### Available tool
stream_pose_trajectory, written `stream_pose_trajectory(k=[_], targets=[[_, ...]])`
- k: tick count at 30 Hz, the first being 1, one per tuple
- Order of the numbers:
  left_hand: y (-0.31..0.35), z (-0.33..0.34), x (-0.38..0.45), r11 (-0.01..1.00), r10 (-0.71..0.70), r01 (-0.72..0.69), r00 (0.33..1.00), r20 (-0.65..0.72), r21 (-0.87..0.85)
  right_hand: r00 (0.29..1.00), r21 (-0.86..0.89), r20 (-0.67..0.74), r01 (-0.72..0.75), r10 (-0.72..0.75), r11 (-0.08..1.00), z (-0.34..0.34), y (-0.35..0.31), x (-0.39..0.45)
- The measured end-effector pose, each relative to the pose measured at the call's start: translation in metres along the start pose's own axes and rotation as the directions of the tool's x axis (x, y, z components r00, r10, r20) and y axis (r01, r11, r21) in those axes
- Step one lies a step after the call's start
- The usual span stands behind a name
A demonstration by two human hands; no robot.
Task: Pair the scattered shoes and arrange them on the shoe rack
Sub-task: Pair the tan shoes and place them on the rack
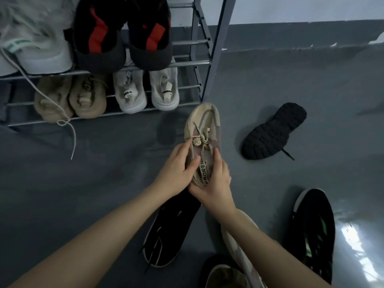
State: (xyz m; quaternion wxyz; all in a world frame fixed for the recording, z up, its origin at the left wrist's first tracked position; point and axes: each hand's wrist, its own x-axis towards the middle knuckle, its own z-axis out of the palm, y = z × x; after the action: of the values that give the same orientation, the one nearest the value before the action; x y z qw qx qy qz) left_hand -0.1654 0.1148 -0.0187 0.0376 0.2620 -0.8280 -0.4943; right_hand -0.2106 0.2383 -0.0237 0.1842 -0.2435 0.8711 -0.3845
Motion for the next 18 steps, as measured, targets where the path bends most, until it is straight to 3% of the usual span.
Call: stream_pose_trajectory(k=[4, 9, 13, 18], targets=[[-0.017, -0.021, -0.041, 0.997, -0.056, 0.05, 0.992, -0.109, -0.057, 0.99, 0.004, 0.126, 0.057, -0.057, 0.998, 0.018, -0.016, -0.029], [-0.039, -0.024, -0.07, 0.979, -0.187, 0.184, 0.982, -0.03, -0.087, 0.925, 0.015, 0.36, 0.123, -0.12, 0.992, 0.021, -0.004, -0.047], [-0.039, -0.016, -0.078, 0.969, -0.241, 0.239, 0.97, -0.022, -0.065, 0.968, 0.004, 0.241, 0.077, -0.076, 0.997, 0.011, 0.004, -0.055], [-0.023, 0.008, -0.084, 0.903, -0.278, 0.269, 0.96, -0.021, 0.334, 0.993, -0.131, 0.082, 0.094, -0.083, 0.987, -0.011, 0.016, -0.07]])
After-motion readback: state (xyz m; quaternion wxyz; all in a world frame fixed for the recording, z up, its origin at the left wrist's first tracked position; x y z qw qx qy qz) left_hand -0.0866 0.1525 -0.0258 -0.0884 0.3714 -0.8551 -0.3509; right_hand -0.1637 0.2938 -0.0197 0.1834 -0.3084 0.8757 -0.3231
